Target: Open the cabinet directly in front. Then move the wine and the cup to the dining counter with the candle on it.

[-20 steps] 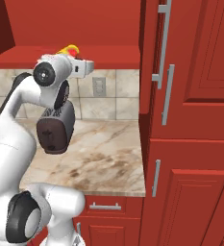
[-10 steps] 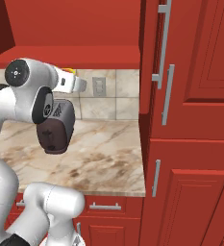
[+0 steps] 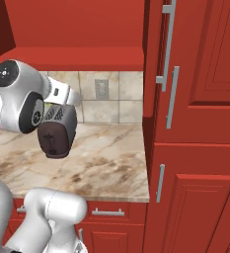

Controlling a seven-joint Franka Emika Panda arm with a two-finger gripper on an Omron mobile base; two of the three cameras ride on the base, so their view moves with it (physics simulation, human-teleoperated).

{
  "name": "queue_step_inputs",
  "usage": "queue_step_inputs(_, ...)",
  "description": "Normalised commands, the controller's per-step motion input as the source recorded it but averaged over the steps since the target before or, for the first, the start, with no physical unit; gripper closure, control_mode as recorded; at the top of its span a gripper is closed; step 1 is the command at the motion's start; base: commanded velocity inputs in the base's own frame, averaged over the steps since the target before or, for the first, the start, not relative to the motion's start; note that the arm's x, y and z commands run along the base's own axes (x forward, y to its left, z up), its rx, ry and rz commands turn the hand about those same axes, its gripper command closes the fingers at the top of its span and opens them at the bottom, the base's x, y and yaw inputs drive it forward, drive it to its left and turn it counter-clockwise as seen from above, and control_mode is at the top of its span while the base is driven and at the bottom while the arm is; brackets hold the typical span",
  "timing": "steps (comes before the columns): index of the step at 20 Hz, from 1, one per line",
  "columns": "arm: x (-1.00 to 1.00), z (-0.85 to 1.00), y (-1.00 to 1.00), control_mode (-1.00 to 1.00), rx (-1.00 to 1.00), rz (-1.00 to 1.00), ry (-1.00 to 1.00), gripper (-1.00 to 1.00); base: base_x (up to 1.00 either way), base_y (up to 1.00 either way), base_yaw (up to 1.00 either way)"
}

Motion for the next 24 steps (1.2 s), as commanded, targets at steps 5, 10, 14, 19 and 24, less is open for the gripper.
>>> queue_step_inputs(5, -0.53, -0.47, 0.2, -1.0, 0.0, 0.06, 0.53, 1.0, 0.0, 0.0, 0.0)
queue_step_inputs(10, -0.4, -0.38, 0.3, -1.0, 0.0, 0.15, 0.51, 1.0, 0.0, 0.0, 0.0)
queue_step_inputs(14, 0.0, 0.0, 0.01, -1.0, 0.0, 0.03, 0.06, 1.0, 0.0, 0.0, 0.0)
queue_step_inputs(19, 0.0, 0.0, 0.0, -1.0, 0.0, 0.0, 0.0, 1.0, 0.0, 0.0, 0.0)
queue_step_inputs(24, -0.22, -0.21, 0.07, -1.0, -0.01, 0.03, -0.16, 1.0, 0.0, 0.0, 0.0)
